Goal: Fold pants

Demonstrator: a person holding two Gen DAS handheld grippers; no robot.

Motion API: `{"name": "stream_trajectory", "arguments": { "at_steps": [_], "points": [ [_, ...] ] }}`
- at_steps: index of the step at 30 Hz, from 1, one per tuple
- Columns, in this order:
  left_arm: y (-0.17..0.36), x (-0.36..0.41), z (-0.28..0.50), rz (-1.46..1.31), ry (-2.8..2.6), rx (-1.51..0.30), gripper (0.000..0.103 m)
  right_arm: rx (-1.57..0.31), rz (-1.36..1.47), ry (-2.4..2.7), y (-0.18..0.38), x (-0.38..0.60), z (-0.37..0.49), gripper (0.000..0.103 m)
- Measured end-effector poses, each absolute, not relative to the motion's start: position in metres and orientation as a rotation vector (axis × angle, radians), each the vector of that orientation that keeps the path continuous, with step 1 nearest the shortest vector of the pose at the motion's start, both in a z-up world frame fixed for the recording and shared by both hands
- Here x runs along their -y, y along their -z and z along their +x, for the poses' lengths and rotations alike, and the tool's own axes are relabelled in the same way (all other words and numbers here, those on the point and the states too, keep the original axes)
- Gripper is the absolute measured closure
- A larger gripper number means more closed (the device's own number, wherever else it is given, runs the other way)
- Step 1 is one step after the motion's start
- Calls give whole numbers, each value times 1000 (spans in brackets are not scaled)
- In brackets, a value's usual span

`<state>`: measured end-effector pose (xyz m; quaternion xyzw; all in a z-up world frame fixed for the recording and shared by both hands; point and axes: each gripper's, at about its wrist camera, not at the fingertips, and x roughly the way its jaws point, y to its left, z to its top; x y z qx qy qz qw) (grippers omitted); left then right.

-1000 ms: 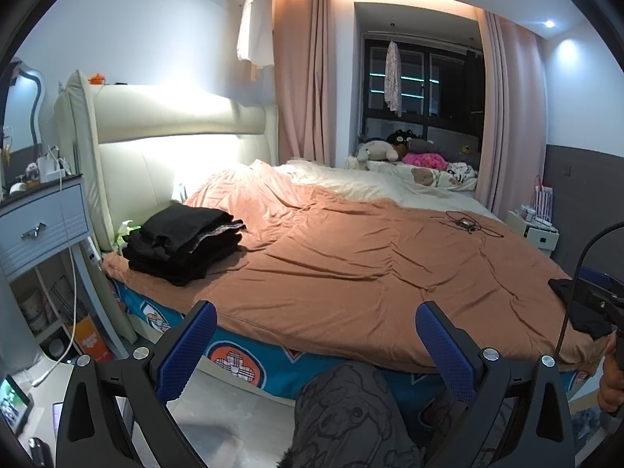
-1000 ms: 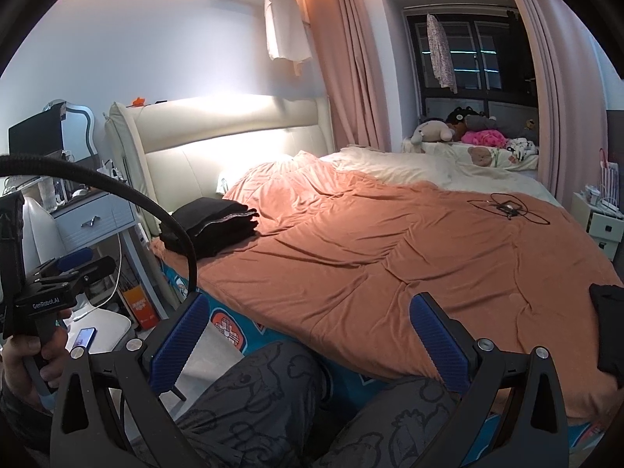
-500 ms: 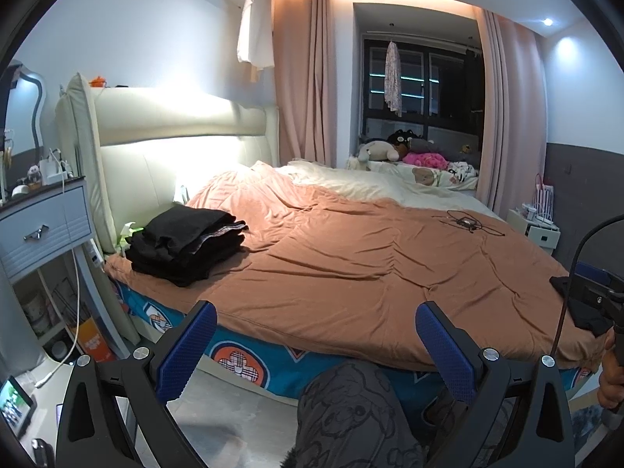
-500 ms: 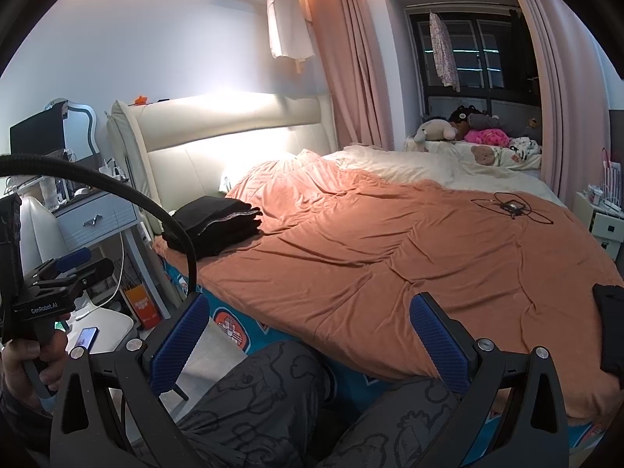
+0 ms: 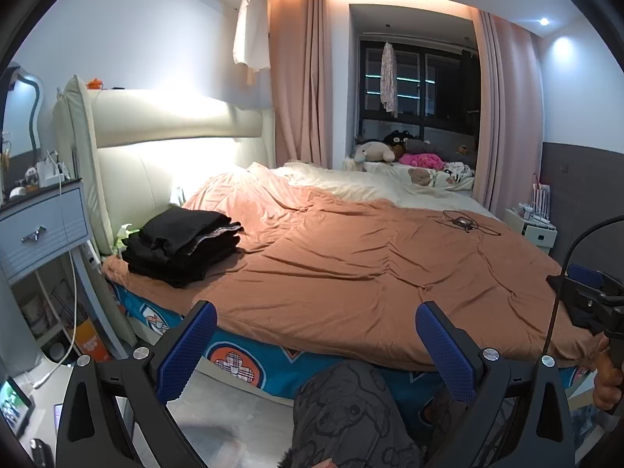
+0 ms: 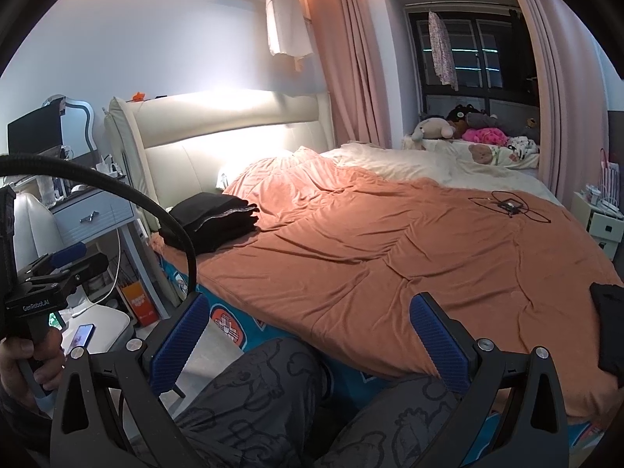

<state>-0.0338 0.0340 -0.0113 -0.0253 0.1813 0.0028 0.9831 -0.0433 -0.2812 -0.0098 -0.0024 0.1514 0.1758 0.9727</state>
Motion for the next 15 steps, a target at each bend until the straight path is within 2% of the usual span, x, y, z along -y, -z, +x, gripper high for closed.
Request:
{"name": "stream_trajectory", "arguments": {
  "at_steps": [15],
  "points": [
    [6,-36,-38,-60,-19,-359,0,-297,-18,-345,9,282,-47,0]
  ]
}}
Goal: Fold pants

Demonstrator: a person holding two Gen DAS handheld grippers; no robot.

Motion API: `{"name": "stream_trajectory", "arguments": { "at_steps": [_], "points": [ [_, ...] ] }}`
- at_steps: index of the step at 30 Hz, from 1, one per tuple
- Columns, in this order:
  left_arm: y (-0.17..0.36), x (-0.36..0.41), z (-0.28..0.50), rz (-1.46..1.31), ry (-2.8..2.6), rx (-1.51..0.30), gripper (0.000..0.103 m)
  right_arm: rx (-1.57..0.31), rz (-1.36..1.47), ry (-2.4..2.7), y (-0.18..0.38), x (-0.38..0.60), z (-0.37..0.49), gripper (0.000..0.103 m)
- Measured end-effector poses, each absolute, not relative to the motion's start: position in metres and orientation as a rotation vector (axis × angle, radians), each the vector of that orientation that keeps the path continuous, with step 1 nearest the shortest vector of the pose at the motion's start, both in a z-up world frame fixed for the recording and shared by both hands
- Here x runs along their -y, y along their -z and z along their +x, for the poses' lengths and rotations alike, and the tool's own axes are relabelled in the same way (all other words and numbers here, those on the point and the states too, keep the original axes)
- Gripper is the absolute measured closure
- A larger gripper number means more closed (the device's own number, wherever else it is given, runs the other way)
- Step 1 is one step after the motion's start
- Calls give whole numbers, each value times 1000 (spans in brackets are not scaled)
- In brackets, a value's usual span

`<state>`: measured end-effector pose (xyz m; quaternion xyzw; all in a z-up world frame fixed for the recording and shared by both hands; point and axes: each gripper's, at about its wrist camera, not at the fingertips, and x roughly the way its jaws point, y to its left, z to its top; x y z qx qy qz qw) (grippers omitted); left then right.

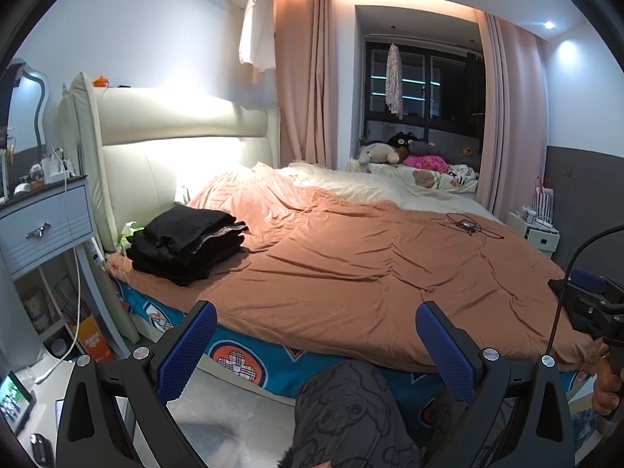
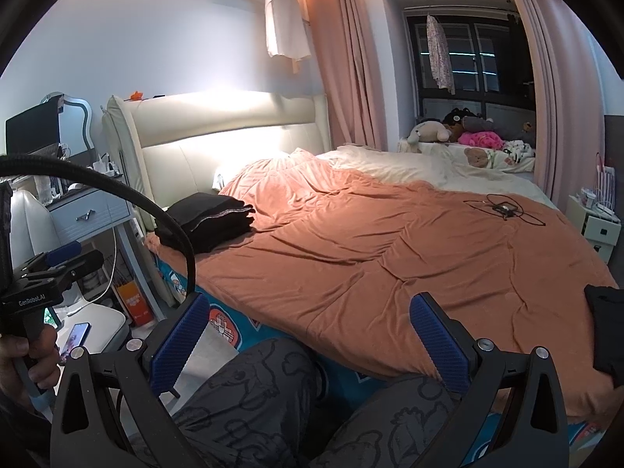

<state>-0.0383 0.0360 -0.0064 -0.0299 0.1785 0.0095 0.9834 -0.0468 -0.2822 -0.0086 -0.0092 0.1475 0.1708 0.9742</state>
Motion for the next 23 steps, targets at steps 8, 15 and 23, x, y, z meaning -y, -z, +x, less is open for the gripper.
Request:
{"name": "stream_trajectory", "arguments": {
  "at_steps": [8,15,23],
  "points": [
    [6,-35,-38,-63,-21,-364,0,-300,-16,-335,7,287,-45,0],
    [8,-34,-36,-63,-21,-371,0,-295,-18,-333,9,288,-46,0],
    [8,-34,-36,-60,-20,-365,0,-301,-17,-334,8,291,-44,0]
  ]
}}
